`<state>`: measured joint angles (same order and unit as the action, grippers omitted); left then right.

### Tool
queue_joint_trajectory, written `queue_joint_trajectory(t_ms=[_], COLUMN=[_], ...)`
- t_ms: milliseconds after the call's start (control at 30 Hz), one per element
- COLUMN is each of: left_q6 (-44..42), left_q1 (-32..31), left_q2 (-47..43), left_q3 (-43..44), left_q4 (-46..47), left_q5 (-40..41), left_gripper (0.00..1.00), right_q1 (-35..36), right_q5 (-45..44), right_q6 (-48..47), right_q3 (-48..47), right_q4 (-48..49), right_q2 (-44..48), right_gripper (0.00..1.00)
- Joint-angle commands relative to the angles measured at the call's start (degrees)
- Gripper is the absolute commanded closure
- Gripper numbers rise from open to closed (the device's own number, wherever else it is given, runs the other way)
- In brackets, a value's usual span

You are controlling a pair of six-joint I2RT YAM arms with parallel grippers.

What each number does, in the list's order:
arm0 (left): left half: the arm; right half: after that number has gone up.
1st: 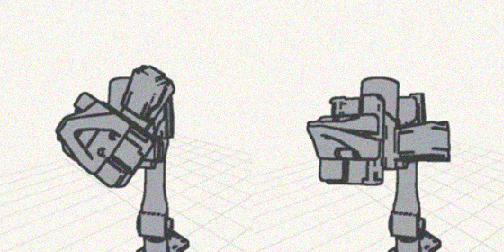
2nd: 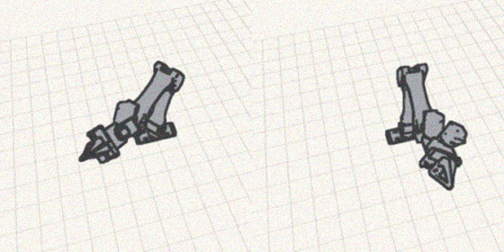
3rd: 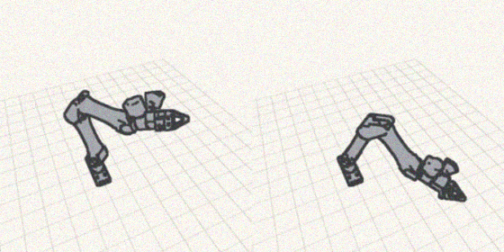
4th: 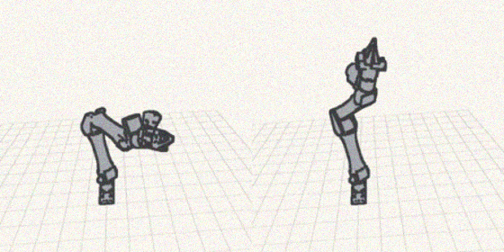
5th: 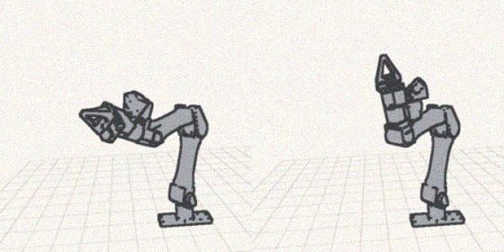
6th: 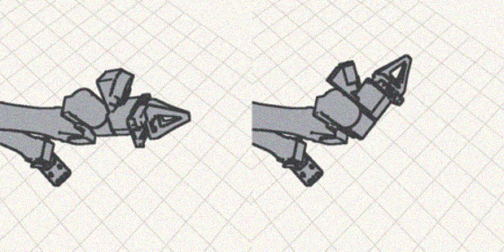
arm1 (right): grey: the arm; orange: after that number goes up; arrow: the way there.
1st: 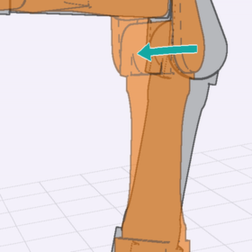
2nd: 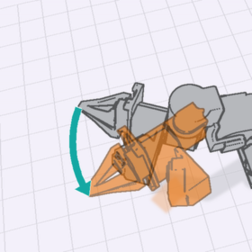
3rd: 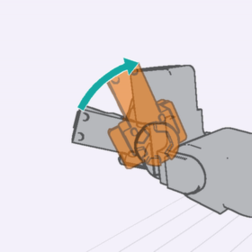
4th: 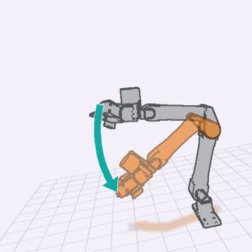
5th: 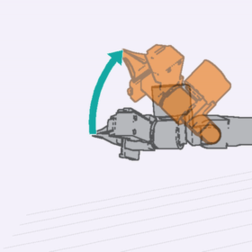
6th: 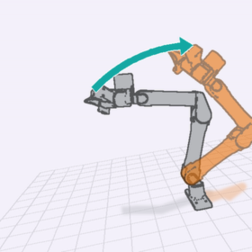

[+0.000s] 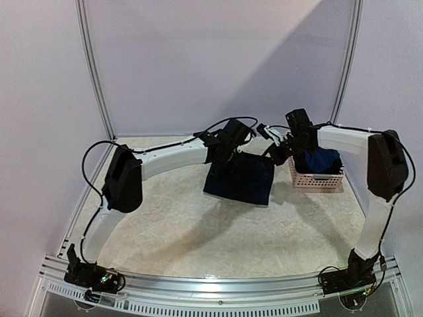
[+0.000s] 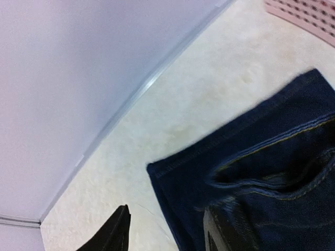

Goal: Fold and stack the mixed laundry pile
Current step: Fold the rectangle-folded shorts at the center of the board.

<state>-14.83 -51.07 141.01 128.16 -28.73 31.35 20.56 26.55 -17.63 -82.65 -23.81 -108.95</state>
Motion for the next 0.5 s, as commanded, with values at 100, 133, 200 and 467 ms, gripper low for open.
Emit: queue_joint_trajectory(t_ms=[100, 133, 200, 467], left_q6=[8.8, 9.0, 9.8, 20.3], left_q1=[2.6, 2.2, 1.6, 2.0], left_q2=[2.3, -1.7, -8.0, -19.0], left_q3=[7.7, 2.7, -8.3, -25.6], left_q4=[2.0, 4.3, 9.2, 4.4], left_q5=[9.0, 8.7, 8.3, -7.3], left_gripper=[0.45, 0.43, 0.39, 0.35], right_q1=[-3.9, -3.8, -3.9, -1.4], right_q5=[-5.8, -5.2, -3.8, 4.0], right_q6=[7.7, 7.1, 6.7, 5.8], right_q3=[-23.4, -21.2, -13.9, 0.6], right_q4=[-5.3, -4.3, -0.2, -1.0], right_q2=[-16.1, -14.8, -9.0, 1.9], right_gripper=[0.51, 0.5, 0.47, 0.46])
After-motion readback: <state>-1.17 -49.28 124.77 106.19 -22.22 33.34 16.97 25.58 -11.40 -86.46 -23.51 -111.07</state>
